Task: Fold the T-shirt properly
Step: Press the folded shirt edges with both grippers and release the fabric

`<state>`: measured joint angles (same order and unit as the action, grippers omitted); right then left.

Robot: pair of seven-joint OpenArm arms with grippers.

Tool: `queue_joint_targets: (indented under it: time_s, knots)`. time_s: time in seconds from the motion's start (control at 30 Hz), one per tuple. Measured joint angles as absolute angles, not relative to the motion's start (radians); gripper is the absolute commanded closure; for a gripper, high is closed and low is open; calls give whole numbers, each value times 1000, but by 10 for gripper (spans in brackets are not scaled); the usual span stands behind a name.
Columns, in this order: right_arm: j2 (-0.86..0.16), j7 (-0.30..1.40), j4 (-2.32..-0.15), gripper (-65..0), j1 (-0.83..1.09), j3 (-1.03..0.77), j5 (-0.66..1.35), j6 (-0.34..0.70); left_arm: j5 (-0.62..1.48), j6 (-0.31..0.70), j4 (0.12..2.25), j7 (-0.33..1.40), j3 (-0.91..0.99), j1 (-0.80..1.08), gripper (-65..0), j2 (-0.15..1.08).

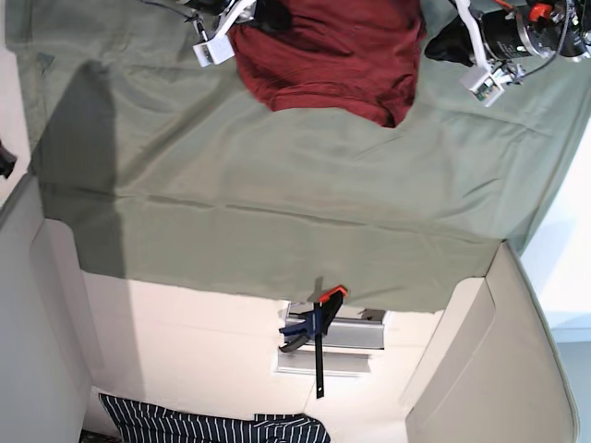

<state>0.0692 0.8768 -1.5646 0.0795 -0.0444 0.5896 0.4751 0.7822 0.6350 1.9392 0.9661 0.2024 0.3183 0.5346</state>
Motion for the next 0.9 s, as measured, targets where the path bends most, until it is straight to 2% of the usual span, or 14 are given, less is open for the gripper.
queue_joint_targets:
  time_s: [0.4, 0.6, 0.9]
  knots:
    - [98, 887, -1564, 0, 71, -46, 583, 474, 703, 637, 1946, 949, 205, 257, 0, 535]
    - [97, 1001, -1567, 0, 19, -46, 625, 474, 660, 637, 1946, 957, 205, 258, 0, 535]
    - [97, 1027, -1773, 0, 14, -46, 653, 492, 663, 636, 1904, 952, 205, 272, 0, 535]
